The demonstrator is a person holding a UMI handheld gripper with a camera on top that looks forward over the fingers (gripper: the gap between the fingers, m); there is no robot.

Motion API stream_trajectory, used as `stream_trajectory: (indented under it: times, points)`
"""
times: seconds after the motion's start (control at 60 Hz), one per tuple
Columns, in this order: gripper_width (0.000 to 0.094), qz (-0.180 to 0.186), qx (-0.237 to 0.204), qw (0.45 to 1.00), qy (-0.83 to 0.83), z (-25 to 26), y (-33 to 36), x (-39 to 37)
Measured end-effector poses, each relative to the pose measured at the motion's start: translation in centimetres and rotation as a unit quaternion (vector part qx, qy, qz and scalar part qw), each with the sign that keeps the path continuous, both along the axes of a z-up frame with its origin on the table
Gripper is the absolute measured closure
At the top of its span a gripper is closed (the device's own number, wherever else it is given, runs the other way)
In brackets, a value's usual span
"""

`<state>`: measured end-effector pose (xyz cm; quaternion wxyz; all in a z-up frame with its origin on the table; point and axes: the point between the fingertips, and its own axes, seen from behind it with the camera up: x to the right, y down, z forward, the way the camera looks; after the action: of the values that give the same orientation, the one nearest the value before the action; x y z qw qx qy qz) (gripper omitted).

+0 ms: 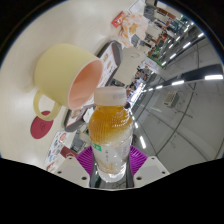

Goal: Pour water

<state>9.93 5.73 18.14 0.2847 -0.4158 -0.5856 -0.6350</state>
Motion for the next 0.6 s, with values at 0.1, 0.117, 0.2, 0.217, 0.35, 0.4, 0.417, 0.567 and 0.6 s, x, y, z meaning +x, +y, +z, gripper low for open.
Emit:
stream_trajectory:
  times: [0.1,0.117,0.2,0.217,0.35,0.4,0.417,0.567,0.6]
  points:
    - [0.051,-0.015,-0.003,0.994,0.11,0.1,-0.4,1.1]
    - [0.0511,-0.019,-0.005,0.99,0.142,0.1,-0.5,1.1]
    - [0.0511,-0.037,-0.004,0.945,0.325,1.0,-0.5,1.5]
    - [0.0508,-0.04,-0.003,0.932,0.36,1.2,-0.8,1.3]
    - [0.051,-0.037,-0.015,0.809,0.586,2.6,-1.5,1.1]
    - [0.0508,-0.037,-0.024,0.763,0.645,1.8,-1.4,0.8]
    - [0.0507,-0.04,-0.028,0.747,0.663,1.5,-1.5,0.9]
    - [0.0509,-0.068,-0.059,0.621,0.779,-3.0,-1.2,0.8]
    - [0.051,-0.074,-0.066,0.602,0.793,-4.1,-1.0,1.0]
